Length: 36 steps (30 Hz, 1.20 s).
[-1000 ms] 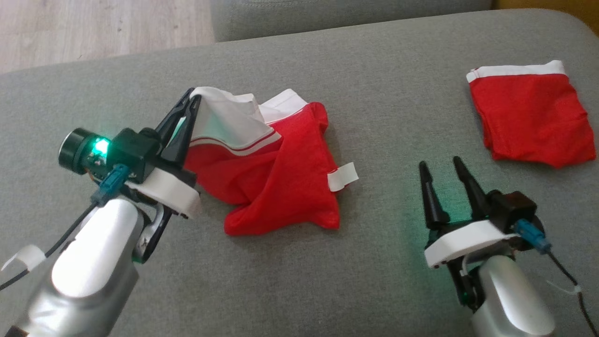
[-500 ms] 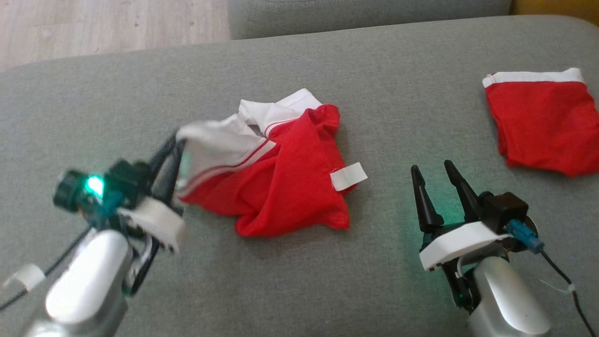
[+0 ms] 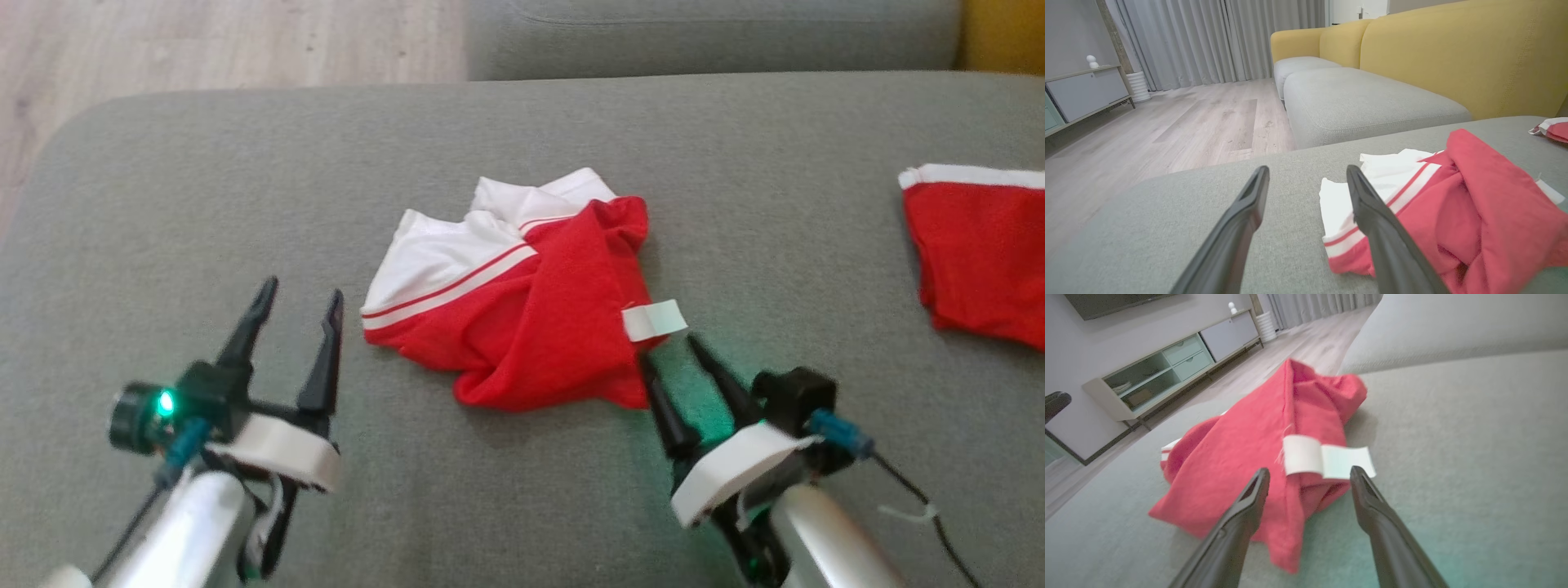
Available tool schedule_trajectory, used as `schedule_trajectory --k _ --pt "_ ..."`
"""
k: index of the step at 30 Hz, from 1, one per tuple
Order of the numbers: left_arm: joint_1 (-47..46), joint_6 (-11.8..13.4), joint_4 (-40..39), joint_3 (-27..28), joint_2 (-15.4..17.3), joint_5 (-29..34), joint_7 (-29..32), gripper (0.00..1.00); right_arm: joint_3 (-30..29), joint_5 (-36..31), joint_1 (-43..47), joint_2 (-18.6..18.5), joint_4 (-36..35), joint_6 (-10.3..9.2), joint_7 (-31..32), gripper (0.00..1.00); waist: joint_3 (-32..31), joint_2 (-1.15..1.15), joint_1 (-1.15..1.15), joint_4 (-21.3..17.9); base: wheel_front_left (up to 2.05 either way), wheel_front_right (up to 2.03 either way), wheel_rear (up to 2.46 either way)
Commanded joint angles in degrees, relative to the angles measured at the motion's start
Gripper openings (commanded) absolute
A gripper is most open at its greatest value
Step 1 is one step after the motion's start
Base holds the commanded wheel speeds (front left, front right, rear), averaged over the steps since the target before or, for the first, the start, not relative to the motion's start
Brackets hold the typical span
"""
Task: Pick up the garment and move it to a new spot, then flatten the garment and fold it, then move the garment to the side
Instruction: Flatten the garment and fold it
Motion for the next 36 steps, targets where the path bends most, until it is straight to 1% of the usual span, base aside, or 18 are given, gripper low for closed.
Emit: schedule_trajectory --k 1,5,9,13,14,15,16,23,26,27,30,32,35,36 --pt "-1.0 0.6 -2.0 2.5 0.9 -0.6 -0.8 1.00 2.2 1.6 -0.1 0.3 -1.5 -0.04 0.7 1.00 -0.3 0.00 0.00 0.9 0.00 0.00 0.00" --pt "0.3 1.0 -3.1 1.6 -0.2 -0.6 -1.4 1.00 5.8 5.7 -0.3 -0.5 0.0 -0.04 4.0 1.00 -0.6 0.00 0.00 2.3 0.00 0.00 0.00" --pt "0.6 0.8 -3.1 0.8 -0.8 -0.6 -1.5 1.00 7.3 8.5 -1.4 -0.8 2.4 -0.04 6.0 1.00 -0.9 0.00 0.00 3.5 0.00 0.00 0.00" --pt "0.8 0.8 -2.9 0.2 -1.1 -0.6 -1.5 1.00 8.7 10.2 -2.9 -1.1 4.6 -0.04 6.6 1.00 -0.9 0.00 0.00 4.1 0.00 0.00 0.00" --pt "0.9 0.8 -2.9 0.1 -1.1 -0.6 -1.5 1.00 9.0 10.6 -3.3 -1.2 5.0 -0.04 6.6 0.71 -0.9 0.00 0.00 4.2 0.00 0.00 0.00" --pt "0.9 0.8 -2.8 0.0 -1.1 -0.6 -1.5 1.00 9.3 10.9 -3.7 -1.2 5.2 -0.04 6.4 0.04 -1.0 0.00 0.00 4.2 0.00 0.00 0.00" --pt "1.0 0.8 -2.8 0.0 -1.1 -0.7 -1.5 1.00 9.5 11.1 -4.1 -1.4 5.3 -0.04 6.0 0.00 -1.0 0.00 0.00 4.2 0.00 0.00 0.00" --pt "1.8 1.3 -2.4 0.1 -1.2 -1.2 -1.9 1.00 9.2 10.1 -5.1 -3.1 4.7 -0.04 2.8 0.00 -1.8 0.00 0.00 2.6 0.00 0.00 0.00" --pt "2.1 1.3 -2.4 0.0 -1.5 -1.4 -2.1 1.00 7.7 9.2 -5.3 -4.2 2.7 -0.04 2.3 0.00 -2.4 0.00 0.00 1.6 0.00 0.00 0.00" --pt "2.3 1.3 -2.3 -0.1 -1.7 -1.6 -2.3 1.00 6.2 8.4 -5.6 -5.4 0.3 -0.04 2.7 0.00 -2.7 0.00 0.00 0.9 0.00 0.00 0.00" --pt "2.4 1.5 -2.4 -0.2 -2.1 -1.7 -2.6 1.00 3.2 6.4 -7.0 -8.1 -4.5 -0.04 5.3 0.00 -3.3 0.00 0.00 0.1 0.00 0.00 0.00" --pt "2.3 1.5 -2.5 -0.3 -2.4 -1.8 -2.7 1.00 0.9 4.6 -8.7 -10.3 -8.0 -0.04 8.4 0.00 -3.5 0.00 0.00 -0.3 0.00 0.00 0.00" --pt "2.0 1.3 -2.3 -0.5 -3.0 -1.9 -2.9 1.00 -1.9 2.1 -12.0 -13.5 -12.3 -0.04 15.3 0.00 -3.8 0.00 0.00 -0.4 0.00 0.00 0.00" --pt "2.0 1.3 -2.3 -0.5 -3.0 -1.9 -2.9 1.00 -1.9 2.1 -12.0 -13.5 -12.3 -0.04 15.3 0.00 -3.8 0.00 0.00 -0.4 0.00 0.00 0.00"
